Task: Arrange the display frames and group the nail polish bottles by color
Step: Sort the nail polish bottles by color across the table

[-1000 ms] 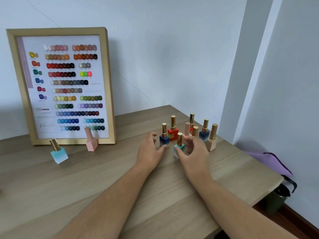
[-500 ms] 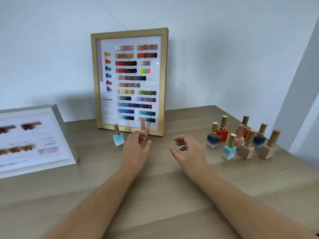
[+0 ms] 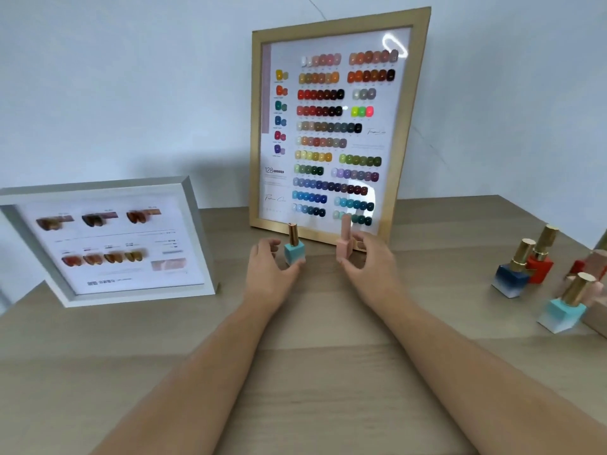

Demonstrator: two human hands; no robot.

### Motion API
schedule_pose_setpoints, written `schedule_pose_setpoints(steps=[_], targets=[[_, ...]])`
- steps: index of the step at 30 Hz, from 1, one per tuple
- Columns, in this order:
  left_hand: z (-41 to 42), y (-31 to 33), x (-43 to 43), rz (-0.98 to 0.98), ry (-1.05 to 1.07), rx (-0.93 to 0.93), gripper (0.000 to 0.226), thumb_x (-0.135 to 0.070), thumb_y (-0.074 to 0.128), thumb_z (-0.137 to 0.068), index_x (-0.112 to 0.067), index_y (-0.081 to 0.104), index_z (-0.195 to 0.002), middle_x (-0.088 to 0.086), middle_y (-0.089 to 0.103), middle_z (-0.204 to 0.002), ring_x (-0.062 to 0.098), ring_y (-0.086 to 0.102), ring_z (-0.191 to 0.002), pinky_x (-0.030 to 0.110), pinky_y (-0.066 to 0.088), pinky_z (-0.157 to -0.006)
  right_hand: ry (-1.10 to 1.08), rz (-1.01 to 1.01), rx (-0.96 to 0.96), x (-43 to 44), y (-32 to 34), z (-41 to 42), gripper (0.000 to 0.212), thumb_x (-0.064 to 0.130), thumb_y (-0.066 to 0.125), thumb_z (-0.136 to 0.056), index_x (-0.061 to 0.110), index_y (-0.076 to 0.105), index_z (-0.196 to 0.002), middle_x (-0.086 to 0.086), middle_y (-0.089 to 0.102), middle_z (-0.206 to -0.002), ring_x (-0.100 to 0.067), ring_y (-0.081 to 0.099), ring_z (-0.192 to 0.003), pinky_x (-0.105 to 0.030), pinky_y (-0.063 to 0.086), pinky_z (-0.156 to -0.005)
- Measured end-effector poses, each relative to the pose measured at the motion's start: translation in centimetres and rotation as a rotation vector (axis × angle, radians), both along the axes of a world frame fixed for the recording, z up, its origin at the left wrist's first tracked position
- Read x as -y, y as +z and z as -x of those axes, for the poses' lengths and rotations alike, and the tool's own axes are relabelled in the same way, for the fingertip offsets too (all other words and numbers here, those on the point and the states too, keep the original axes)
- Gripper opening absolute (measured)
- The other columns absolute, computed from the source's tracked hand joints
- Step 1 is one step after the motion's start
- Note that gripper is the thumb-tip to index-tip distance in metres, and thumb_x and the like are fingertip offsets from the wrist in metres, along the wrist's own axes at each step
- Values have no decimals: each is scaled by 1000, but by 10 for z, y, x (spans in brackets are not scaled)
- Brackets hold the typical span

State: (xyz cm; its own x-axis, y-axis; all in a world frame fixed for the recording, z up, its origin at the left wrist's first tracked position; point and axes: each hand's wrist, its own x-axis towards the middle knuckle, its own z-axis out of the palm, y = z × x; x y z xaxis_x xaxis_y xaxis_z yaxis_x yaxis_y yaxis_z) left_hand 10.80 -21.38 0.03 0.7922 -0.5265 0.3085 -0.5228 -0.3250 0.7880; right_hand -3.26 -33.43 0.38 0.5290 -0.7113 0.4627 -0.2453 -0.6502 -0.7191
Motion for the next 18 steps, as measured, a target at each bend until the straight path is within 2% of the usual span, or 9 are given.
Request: schedule_pose_setpoints(steps=[4,9,13,16,18], targets=[[-9,-1,8,3,-28,-29,52,-36,75,-73,-20,52,-116,-7,54,-106,6,51,-96,20,38,-81,-71,-31,62,6,0,-16,49,26,68,-81,19,50,-125,1,56,-122,-8,49,-103,-22,38,-88],[-13,0,12,18,-27,-56,25,-30,73,-75,-32,55,-91,-10,61,-94,2,55,-82,13,36,-67,-95,-92,96,10,0,-27,42,24,70,-80,20,54,-119,1,60,-113,-9,54,-93,-21,40,-80],[-12,0,12,41,-28,-45,21,-25,72,-78,-31,55,-90,-11,61,-89,2,56,-81,11,37,-65,-105,-46,60,13,-2,-32,35,21,71,-78,18,57,-109,0,56,-108,-8,48,-90,-19,35,-79],[-12,0,11,46,-32,-51,20,-24,71,-78,-31,56,-89,-14,60,-85,1,56,-80,10,37,-64,-87,-46,13,14,-5,-33,26,23,72,-77,21,56,-98,-1,56,-101,-8,48,-85,-14,34,-72],[-12,-1,11,51,-35,-47,19,-24,71,-78,-30,57,-90,-15,59,-83,0,56,-78,9,37,-63,-71,-64,-11,14,-6,-32,27,25,72,-77,21,56,-98,-1,57,-100,-12,52,-87,-19,38,-73]])
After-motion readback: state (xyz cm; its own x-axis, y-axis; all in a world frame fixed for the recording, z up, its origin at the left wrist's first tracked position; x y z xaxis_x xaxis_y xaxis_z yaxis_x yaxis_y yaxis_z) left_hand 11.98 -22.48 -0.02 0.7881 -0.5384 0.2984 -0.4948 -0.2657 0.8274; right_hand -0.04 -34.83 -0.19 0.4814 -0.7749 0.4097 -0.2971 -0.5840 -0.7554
